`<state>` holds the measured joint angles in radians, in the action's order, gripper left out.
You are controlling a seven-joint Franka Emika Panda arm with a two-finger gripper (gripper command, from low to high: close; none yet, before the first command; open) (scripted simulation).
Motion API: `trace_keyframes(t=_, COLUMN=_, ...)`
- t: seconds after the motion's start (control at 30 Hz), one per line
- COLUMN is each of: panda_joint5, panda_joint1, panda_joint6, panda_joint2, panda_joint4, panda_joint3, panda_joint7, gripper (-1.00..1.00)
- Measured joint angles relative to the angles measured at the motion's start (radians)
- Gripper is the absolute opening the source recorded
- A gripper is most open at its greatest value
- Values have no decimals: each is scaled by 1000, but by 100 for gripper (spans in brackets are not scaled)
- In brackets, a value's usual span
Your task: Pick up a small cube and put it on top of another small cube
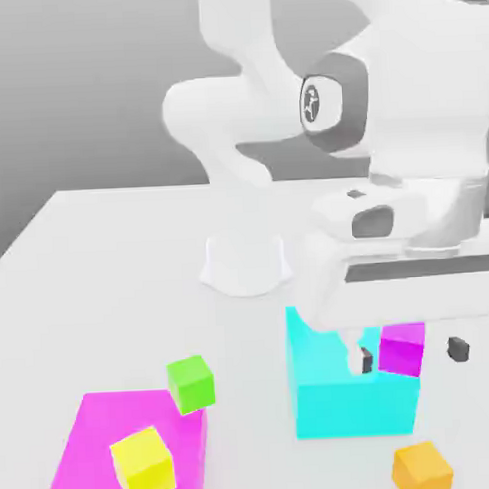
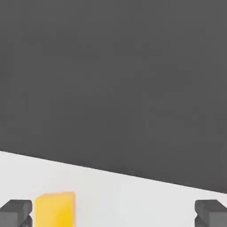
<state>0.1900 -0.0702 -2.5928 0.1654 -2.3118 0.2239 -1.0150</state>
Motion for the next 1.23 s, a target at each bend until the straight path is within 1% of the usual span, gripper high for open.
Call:
trace_keyframes(t=0.17, panda_joint5=3, panda_joint1=-36, panda_joint6=-62, panda_joint2=175, panda_joint4=-2, panda_joint3=18, panda_joint7=-17, gripper=0)
trace_keyframes(t=0.3, panda_joint5=52, panda_joint1=-79, panda_joint6=-162, panda_joint2=321, panda_joint4=26, panda_joint3=-28, panda_joint7=-55, gripper=0)
trace_keyframes(t=0.33, panda_joint5=62, panda_joint1=-89, panda_joint6=-182, panda_joint2=347, panda_joint4=32, panda_joint3=-40, panda_joint7=-63, gripper=-100)
trace_keyframes(t=0.53, panda_joint5=68, panda_joint1=-94, panda_joint6=-193, panda_joint2=361, panda_joint4=35, panda_joint3=-45, panda_joint7=-67, gripper=-100)
trace_keyframes(t=0.63, panda_joint5=42, panda_joint1=-69, panda_joint6=-142, panda_joint2=295, panda_joint4=20, panda_joint3=-15, panda_joint7=-49, gripper=-100)
trace_keyframes(t=0.7, panda_joint5=8, panda_joint1=-51, panda_joint6=-90, panda_joint2=226, panda_joint4=3, panda_joint3=9, panda_joint7=-24, gripper=-100)
trace_keyframes(t=0.8, panda_joint5=-45, panda_joint1=24, panda_joint6=-11, panda_joint2=142, panda_joint4=1, panda_joint3=-47, panda_joint7=-52, gripper=-100)
trace_keyframes(t=1.0, panda_joint5=-152, panda_joint1=170, panda_joint6=104, panda_joint2=7, panda_joint4=-9, panda_joint3=-178, panda_joint7=-115, gripper=-100)
trace_keyframes(t=1.07, panda_joint5=-183, panda_joint1=217, panda_joint6=97, panda_joint2=16, panda_joint4=-4, panda_joint3=-224, panda_joint7=-141, gripper=-100)
trace_keyframes(t=1.1, panda_joint5=-195, panda_joint1=237, panda_joint6=68, panda_joint2=45, panda_joint4=-3, panda_joint3=-241, panda_joint7=-151, gripper=-100)
trace_keyframes(t=1.13, panda_joint5=-202, panda_joint1=247, panda_joint6=47, panda_joint2=65, panda_joint4=-4, panda_joint3=-250, panda_joint7=-155, gripper=100)
trace_keyframes(t=1.23, panda_joint5=-202, panda_joint1=247, panda_joint6=47, panda_joint2=65, panda_joint4=-4, panda_joint3=-250, panda_joint7=-155, gripper=100)
